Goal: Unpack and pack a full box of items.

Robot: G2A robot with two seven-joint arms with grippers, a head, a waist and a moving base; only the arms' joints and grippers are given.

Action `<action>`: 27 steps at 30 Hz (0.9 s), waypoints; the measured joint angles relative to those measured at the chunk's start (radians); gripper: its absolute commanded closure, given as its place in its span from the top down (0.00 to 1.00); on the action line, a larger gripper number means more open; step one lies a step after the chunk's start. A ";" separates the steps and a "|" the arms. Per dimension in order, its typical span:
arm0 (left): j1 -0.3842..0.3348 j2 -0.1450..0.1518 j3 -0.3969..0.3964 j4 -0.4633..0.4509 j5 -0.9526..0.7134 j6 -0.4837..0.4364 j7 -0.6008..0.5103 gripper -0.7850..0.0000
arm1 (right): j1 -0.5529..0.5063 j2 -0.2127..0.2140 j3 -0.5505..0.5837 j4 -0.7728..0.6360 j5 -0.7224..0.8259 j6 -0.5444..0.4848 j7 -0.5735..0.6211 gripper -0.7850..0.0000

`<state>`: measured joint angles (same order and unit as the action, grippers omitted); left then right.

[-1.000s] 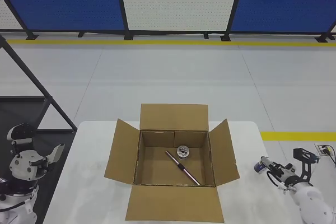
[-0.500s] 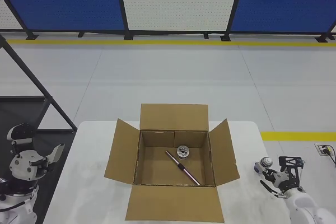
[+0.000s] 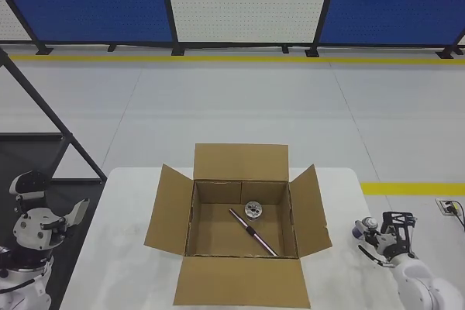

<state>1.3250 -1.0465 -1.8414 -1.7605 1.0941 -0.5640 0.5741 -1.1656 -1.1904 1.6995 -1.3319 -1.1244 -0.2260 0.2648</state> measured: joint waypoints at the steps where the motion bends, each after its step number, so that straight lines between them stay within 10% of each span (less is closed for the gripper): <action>1: 0.000 0.000 0.000 0.000 0.000 0.000 0.000 1.00 | -0.003 0.001 0.000 -0.005 -0.001 -0.002 -0.001 0.00; 10: 0.000 0.000 0.000 0.000 0.000 0.000 0.000 1.00 | -0.097 0.003 0.016 -0.145 0.027 -0.012 -0.079 0.00; 27: 0.000 0.000 0.000 0.000 0.000 0.000 0.000 1.00 | -0.386 -0.013 -0.074 -0.906 -0.108 0.126 -0.157 0.00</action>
<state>1.3250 -1.0465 -1.8414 -1.7605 1.0941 -0.5640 0.5741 -1.5517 -1.2030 1.6257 -2.2382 -1.2325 -0.1000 0.1075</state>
